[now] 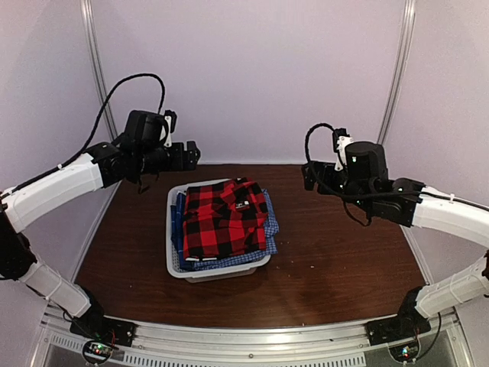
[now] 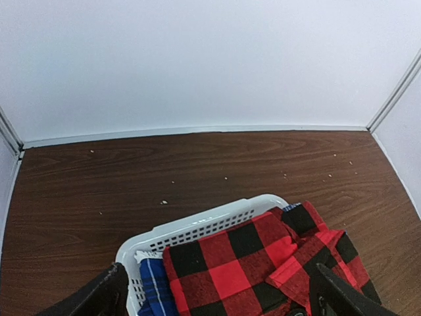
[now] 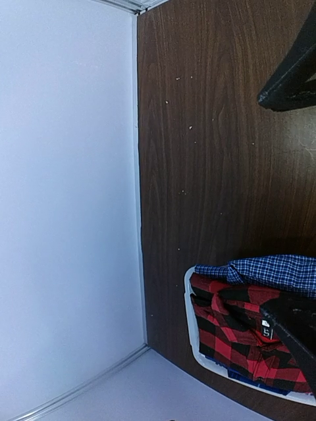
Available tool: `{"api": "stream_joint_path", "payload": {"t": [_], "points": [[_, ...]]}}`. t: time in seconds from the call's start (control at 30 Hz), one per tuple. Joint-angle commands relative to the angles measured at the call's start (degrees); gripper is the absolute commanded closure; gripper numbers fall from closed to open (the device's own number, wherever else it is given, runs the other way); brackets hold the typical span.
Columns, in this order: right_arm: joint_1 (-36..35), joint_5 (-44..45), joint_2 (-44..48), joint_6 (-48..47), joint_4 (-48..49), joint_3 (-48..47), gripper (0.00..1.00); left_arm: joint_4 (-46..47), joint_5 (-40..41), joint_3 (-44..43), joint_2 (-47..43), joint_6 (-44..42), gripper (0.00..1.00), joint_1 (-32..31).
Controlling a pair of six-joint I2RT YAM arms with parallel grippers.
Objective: Fold and stack the long sleeve shirts
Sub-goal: Pick up the square-folded shirt from the center of the board.
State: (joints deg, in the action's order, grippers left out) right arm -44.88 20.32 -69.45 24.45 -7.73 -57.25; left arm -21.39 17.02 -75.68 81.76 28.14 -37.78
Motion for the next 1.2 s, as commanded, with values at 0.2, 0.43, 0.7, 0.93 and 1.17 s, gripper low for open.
{"api": "stream_joint_path", "payload": {"t": [0.2, 0.43, 0.7, 0.93, 1.17], "points": [[-3.1, 5.0, -1.1, -0.9, -2.7, -3.7, 0.00, -6.4, -0.7, -0.7, -0.6, -0.7, 0.02, 8.1], [-3.6, 2.4, -2.9, -4.3, -3.6, -6.9, 0.00, -10.0, -5.2, 6.4, -4.6, 2.1, 0.02, 10.4], [-3.8, -5.7, -7.3, -6.4, -5.0, -8.6, 0.00, -10.6, -17.0, 17.3, -9.6, 5.1, 0.02, 10.7], [-4.4, -13.9, -14.7, -5.4, -5.8, -10.9, 0.00, -9.8, -21.2, 22.9, -11.3, 7.8, 0.02, 10.7], [-5.9, -23.5, -21.6, -1.0, -3.7, -14.5, 0.01, -8.0, -22.9, 24.3, -10.4, 8.5, 0.02, 10.7]]}}
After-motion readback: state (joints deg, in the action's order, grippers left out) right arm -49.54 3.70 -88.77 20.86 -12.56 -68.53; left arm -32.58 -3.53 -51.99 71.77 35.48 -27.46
